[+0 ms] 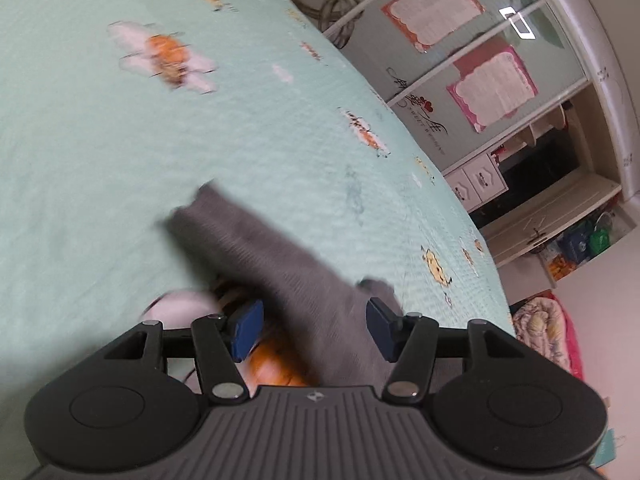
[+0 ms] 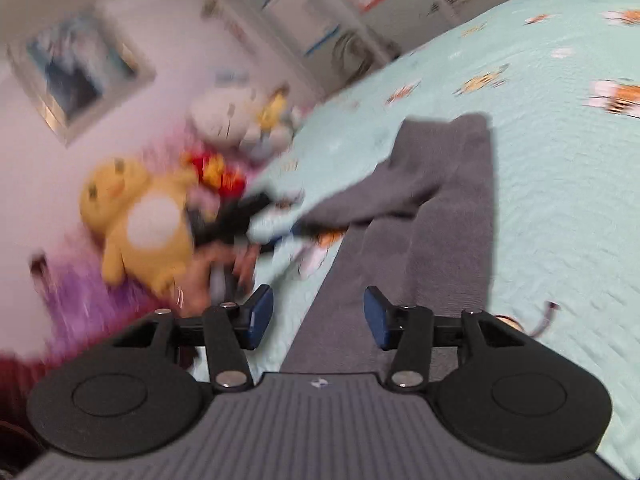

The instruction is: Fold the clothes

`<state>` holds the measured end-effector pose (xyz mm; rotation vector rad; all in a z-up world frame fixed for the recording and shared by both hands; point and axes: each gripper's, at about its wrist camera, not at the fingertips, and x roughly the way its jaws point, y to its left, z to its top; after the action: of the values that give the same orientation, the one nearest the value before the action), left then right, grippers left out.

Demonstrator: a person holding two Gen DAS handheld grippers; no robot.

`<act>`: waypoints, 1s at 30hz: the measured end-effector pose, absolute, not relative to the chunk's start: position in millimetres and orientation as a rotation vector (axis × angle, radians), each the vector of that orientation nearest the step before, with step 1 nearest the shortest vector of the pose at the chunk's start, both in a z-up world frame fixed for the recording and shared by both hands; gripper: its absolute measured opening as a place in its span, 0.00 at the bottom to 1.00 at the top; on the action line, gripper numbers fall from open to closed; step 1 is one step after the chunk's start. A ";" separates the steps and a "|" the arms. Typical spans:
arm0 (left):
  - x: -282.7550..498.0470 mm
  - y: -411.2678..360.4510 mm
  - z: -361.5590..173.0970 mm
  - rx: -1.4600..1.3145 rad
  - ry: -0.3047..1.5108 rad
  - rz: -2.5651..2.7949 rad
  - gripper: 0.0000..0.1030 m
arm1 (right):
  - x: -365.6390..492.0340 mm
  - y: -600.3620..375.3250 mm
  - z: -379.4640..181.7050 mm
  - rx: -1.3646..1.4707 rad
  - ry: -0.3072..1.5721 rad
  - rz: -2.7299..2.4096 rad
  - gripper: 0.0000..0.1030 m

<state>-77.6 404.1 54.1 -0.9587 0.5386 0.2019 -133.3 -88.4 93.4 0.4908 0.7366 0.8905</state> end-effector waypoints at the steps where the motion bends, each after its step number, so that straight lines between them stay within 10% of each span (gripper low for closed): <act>1: -93.9 406.2 51.6 -0.981 0.541 0.196 0.60 | -139.6 -98.9 94.1 0.476 0.740 0.857 0.50; 15: -279.4 330.4 49.5 -1.006 0.643 -0.094 0.63 | -250.3 -68.5 67.5 -0.036 0.647 0.698 0.64; 16: -284.4 322.2 48.2 -0.997 0.661 -0.116 0.63 | -256.2 -57.4 62.2 -0.112 0.614 0.685 0.62; 18: -293.1 307.6 46.5 -0.971 0.697 -0.151 0.63 | -269.9 -36.7 54.5 -0.282 0.542 0.664 0.17; 19: -296.8 302.1 47.3 -0.951 0.704 -0.160 0.63 | -277.0 -27.7 52.2 -0.369 0.507 0.664 0.13; 30: -306.2 272.1 49.2 -0.881 0.745 -0.210 0.63 | -302.6 33.9 16.2 -0.768 0.479 0.756 0.13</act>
<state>-306.2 272.1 49.2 -0.8812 0.7445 -0.2097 -302.6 33.9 16.2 -0.7676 0.4790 0.7562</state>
